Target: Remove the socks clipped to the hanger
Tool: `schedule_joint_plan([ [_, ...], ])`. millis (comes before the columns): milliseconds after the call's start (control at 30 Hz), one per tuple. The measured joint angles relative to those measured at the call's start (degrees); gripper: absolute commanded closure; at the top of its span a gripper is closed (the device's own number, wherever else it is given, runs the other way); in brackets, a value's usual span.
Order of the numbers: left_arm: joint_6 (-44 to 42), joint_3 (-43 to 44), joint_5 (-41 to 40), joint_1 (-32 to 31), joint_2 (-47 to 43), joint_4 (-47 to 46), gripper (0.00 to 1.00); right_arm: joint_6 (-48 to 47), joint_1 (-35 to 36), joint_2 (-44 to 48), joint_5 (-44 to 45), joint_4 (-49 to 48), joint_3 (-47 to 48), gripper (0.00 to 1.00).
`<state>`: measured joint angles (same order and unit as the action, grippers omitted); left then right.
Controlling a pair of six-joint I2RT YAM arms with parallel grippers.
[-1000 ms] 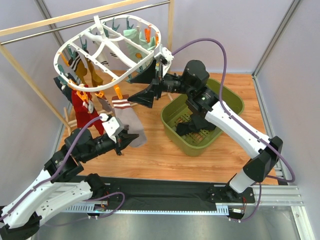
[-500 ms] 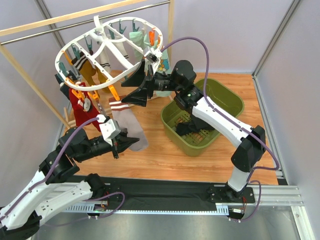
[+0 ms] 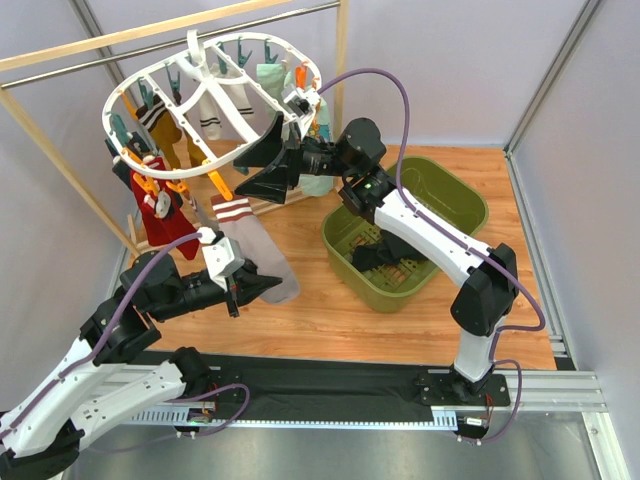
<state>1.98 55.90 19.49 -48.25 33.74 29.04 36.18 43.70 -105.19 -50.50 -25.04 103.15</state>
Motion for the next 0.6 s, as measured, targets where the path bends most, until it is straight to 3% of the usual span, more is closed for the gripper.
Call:
schedule_joint_plan([
  [333,0.02,0.00,-0.09,0.00,0.11,-0.04,1.00,-2.25,1.07,3.04,4.94,1.40,-6.99,0.10],
  [600,0.24,-0.02,-1.64,0.00,0.04,-0.20,1.00,-6.25,1.11,14.67,10.27,9.42,-19.61,0.03],
])
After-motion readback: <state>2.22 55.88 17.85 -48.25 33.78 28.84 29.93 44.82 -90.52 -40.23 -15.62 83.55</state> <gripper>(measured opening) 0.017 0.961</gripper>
